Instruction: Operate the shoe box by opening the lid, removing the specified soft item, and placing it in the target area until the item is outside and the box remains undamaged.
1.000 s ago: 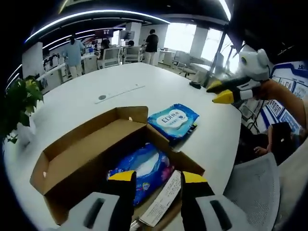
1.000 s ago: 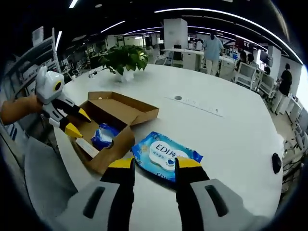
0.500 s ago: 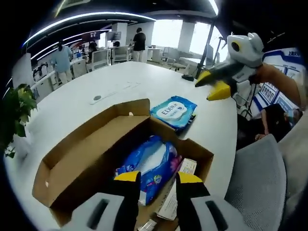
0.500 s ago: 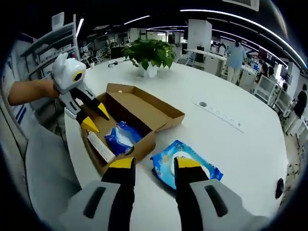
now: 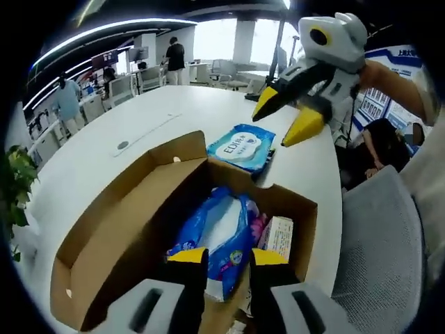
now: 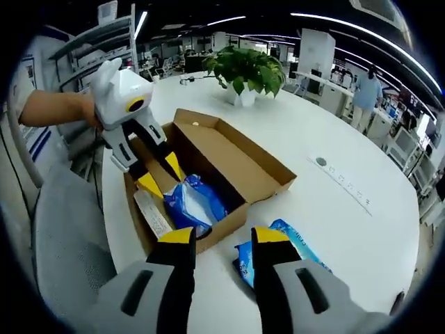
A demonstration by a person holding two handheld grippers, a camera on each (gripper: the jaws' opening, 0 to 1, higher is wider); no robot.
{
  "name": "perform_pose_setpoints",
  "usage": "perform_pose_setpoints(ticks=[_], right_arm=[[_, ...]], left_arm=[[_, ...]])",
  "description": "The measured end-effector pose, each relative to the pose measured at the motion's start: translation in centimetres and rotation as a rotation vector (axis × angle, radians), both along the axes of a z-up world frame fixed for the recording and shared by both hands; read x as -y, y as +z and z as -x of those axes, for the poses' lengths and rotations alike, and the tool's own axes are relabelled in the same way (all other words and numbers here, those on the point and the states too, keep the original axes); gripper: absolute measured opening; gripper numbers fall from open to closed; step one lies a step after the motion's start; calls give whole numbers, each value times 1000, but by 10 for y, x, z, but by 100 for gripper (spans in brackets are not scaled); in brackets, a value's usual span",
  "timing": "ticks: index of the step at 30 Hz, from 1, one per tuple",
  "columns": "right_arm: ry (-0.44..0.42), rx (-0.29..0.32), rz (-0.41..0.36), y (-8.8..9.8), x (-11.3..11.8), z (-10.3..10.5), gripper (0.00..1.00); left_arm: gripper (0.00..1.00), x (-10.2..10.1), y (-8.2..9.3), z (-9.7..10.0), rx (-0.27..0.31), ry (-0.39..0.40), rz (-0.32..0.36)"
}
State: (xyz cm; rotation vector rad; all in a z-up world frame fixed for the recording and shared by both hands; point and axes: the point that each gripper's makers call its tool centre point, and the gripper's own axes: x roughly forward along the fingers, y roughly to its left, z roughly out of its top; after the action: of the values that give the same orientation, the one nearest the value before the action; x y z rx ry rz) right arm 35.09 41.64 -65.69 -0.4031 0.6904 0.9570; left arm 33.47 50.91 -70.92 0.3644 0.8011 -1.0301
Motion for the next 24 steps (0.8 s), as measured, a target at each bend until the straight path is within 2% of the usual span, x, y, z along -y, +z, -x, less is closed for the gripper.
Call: perform_pose_setpoints(ticks=[6, 13, 19, 24], right_arm=[[53, -7, 25, -10, -15, -3, 28], [105, -13, 57, -22, -29, -6, 28], [133, -25, 74, -32, -38, -12, 27], [165, -36, 89, -42, -49, -15, 27]], left_arm=[[22, 10, -4, -1, -24, -52, 7], [18, 13, -17, 4, -50, -103, -27], [19, 9, -22, -1, -43, -107, -49], [19, 8, -29, 0, -74, -117, -60]])
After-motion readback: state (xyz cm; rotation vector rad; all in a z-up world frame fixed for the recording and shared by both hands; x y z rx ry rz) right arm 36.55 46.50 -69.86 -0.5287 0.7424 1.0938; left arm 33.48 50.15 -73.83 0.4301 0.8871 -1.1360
